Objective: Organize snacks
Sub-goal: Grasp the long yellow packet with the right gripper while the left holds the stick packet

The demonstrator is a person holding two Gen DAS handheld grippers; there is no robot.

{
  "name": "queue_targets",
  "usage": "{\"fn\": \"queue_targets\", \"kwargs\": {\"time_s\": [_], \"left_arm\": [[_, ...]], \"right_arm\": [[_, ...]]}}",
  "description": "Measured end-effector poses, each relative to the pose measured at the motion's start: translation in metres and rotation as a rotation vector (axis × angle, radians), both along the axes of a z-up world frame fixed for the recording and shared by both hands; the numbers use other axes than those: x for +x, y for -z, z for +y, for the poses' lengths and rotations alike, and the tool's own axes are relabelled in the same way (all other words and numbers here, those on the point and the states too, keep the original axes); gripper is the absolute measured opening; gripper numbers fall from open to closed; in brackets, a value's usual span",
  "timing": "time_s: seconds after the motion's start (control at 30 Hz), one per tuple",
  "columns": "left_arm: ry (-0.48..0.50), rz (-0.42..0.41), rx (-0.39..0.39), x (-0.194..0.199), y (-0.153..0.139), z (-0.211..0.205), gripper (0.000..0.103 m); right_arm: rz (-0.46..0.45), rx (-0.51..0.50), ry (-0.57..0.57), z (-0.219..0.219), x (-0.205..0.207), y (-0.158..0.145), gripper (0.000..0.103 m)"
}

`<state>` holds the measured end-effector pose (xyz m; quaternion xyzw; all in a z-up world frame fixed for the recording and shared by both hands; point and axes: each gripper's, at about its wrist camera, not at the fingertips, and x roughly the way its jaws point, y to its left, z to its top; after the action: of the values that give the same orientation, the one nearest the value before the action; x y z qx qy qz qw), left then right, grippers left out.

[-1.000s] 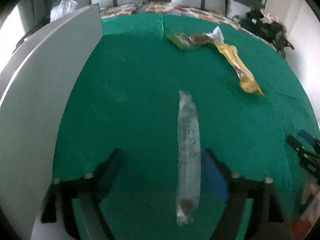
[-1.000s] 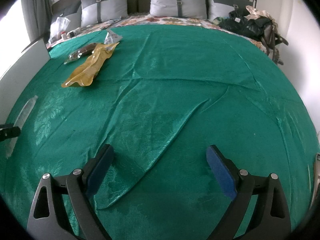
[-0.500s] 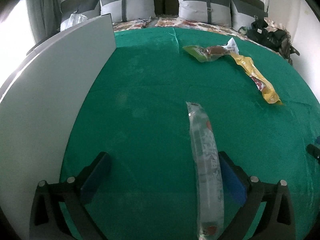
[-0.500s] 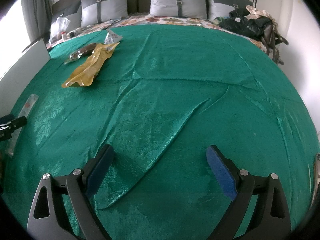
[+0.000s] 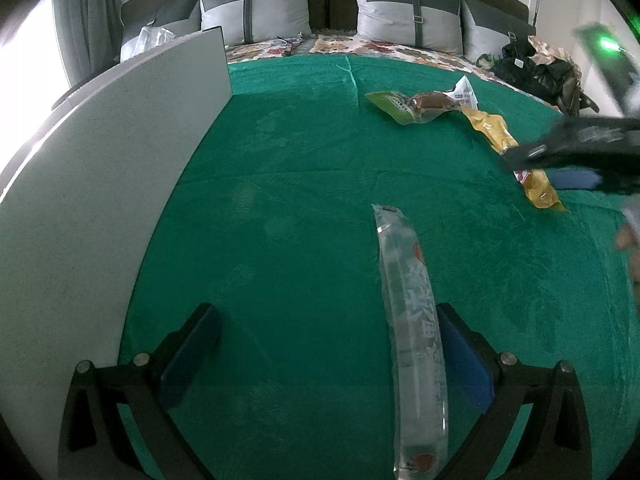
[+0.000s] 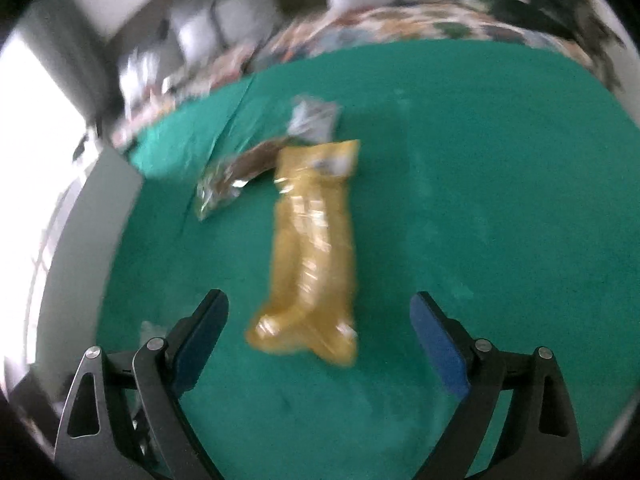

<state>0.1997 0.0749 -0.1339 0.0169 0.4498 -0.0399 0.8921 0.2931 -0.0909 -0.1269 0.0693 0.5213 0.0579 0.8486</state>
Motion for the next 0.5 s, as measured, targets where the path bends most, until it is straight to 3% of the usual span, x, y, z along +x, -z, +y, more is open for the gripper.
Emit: {"fn": "queue_targets", "kwargs": {"time_s": [0.07, 0.13, 0.2, 0.23, 0.27, 0.3, 0.37, 0.5], "left_arm": [[0.000, 0.000, -0.001, 0.000, 0.000, 0.000, 0.103], [0.000, 0.000, -0.001, 0.000, 0.000, 0.000, 0.103], [0.000, 0.000, -0.002, 0.001, -0.001, -0.001, 0.103], [0.000, 0.000, -0.002, 0.001, -0.001, 0.000, 0.103], [0.000, 0.000, -0.002, 0.001, -0.001, 0.000, 0.103], [0.000, 0.000, -0.002, 0.001, -0.001, 0.000, 0.103], [0.000, 0.000, -0.002, 0.001, -0.001, 0.000, 0.103], [0.000, 0.000, -0.002, 0.001, -0.001, -0.001, 0.103]], "right_arm": [[0.054, -0.102, -0.045, 0.024, 0.012, 0.015, 0.094], [0.048, -0.173, -0.052, 0.036, 0.013, 0.018, 0.093], [0.043, -0.191, -0.056, 0.041, 0.009, 0.018, 0.092], [0.032, -0.193, -0.053, 0.040, 0.006, 0.016, 0.084], [0.019, -0.187, -0.051, 0.038, 0.001, 0.013, 0.068], [0.024, -0.180, -0.052, 0.034, -0.002, 0.013, 0.064], [0.031, -0.153, -0.071, 0.025, -0.009, 0.010, 0.046], [0.073, -0.120, -0.109, 0.007, -0.022, 0.005, 0.045]]}}
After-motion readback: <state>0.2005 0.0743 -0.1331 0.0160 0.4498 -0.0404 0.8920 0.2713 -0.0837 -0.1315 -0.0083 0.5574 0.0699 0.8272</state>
